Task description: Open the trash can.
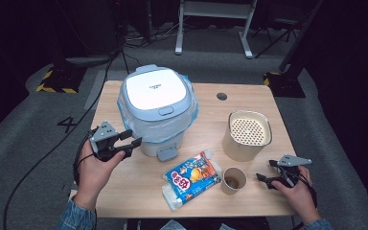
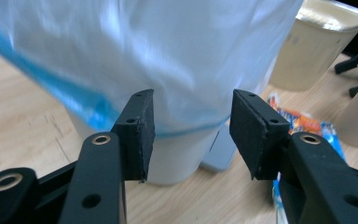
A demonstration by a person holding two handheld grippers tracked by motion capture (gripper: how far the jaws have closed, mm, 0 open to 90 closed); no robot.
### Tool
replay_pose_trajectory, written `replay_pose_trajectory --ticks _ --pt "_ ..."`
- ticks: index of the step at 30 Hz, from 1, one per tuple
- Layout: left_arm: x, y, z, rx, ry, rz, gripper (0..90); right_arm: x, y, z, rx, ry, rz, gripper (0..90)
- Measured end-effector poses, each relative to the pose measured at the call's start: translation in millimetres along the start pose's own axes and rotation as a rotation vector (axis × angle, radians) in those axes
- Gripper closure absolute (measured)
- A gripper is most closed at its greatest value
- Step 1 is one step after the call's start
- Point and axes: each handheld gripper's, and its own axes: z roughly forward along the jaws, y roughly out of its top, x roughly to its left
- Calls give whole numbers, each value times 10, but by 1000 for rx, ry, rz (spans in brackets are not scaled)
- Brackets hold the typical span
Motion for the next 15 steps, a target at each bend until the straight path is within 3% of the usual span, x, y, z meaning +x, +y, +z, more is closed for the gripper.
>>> replay_pose_trajectory --ticks 9,15 --pt "-92 274 -86 -28 -23 49 520 -1 0 0 -1 -2 -2 148" --pt "-172 482 -197 -64 -70 69 527 -1 0 1 -1 -1 -2 149"
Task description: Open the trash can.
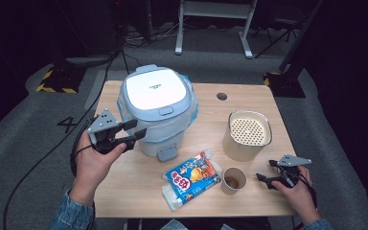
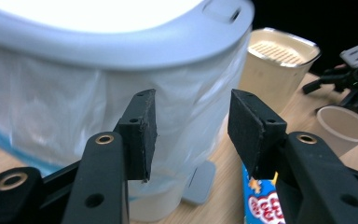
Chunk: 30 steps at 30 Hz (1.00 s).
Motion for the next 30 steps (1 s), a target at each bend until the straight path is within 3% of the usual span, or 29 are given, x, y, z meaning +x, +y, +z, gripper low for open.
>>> replay_pose_trajectory --ticks 5,8,14,21,30 --pt "-15 103 -6 47 7 31 559 1 0 0 1 1 2 149" --pt "-45 126 -7 69 -23 43 623 1 0 0 0 0 0 148" --pt "-86 160 -62 40 -69 44 638 1 0 0 0 -1 0 148" --pt "-88 305 -54 17 -108 59 709 1 0 0 0 -1 0 149" --pt "-14 529 87 -12 -171 97 898 1 -1 0 0 -2 -2 149"
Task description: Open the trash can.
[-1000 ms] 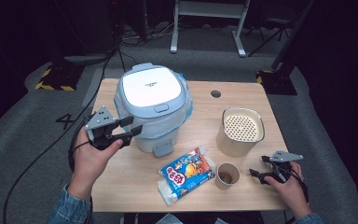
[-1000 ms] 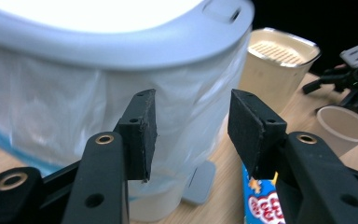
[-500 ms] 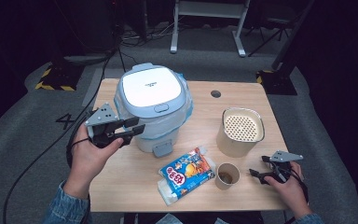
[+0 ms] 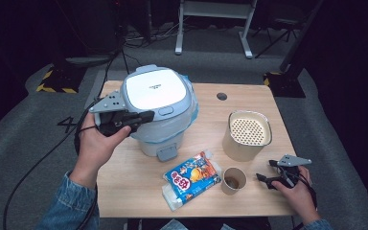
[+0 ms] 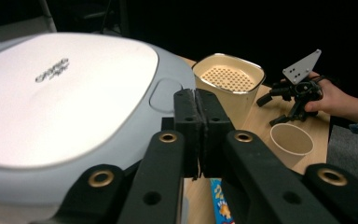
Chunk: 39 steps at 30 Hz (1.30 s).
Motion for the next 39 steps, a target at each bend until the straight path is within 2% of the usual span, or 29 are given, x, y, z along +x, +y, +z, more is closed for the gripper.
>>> replay_pose_trajectory --ticks 4,9,14,19,21,23,27,32,39 --pt "26 65 72 -9 -8 4 900 0 0 0 0 0 0 150" --pt "77 117 203 1 8 2 900 1 0 -1 1 1 1 150" --pt "92 148 332 38 41 13 900 0 0 0 0 0 0 150" --pt "54 165 455 104 60 24 900 0 0 0 0 0 -1 150" --pt "27 172 476 107 60 31 900 1 0 -1 1 1 1 150" --pt "-12 178 489 113 81 56 900 1 0 -1 1 1 1 150" --pt "-43 202 497 134 98 69 900 1 0 0 0 1 1 150" --pt "-51 210 508 152 101 65 900 0 0 0 0 0 0 150" --pt "-53 189 523 135 97 64 900 1 0 -1 0 0 1 150"
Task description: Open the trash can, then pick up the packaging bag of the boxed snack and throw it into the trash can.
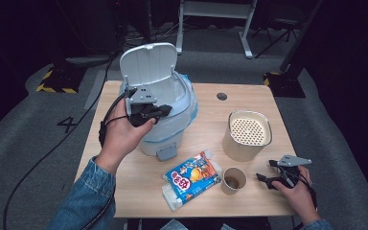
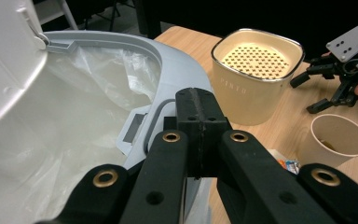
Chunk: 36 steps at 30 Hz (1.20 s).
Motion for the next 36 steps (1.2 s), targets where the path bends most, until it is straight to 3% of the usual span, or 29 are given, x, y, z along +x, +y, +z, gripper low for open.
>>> replay_pose_trajectory --ticks 3,4,6,9,13,16,20,25,36 --pt "7 2 -17 -3 -2 -9 900 0 0 0 0 0 0 150" --pt "8 -5 -19 -17 -6 -23 860 0 0 0 0 0 1 150" --pt "8 -26 -19 -55 -43 -33 698 0 0 0 0 0 0 150" --pt "-80 -48 -7 -96 -91 -3 480 0 0 0 0 0 0 150" --pt "-256 -83 36 -78 -149 26 389 0 0 0 0 1 1 150" --pt "-380 -126 94 -50 -164 48 379 0 0 0 0 -1 0 151" --pt "-484 -199 209 -35 -186 41 371 2 0 -1 0 -1 -1 154" --pt "-586 -350 434 28 -217 41 369 8 -1 -3 -2 -2 -2 160" --pt "-657 -767 938 96 -279 -24 372 6 -2 -4 -3 2 -3 165"
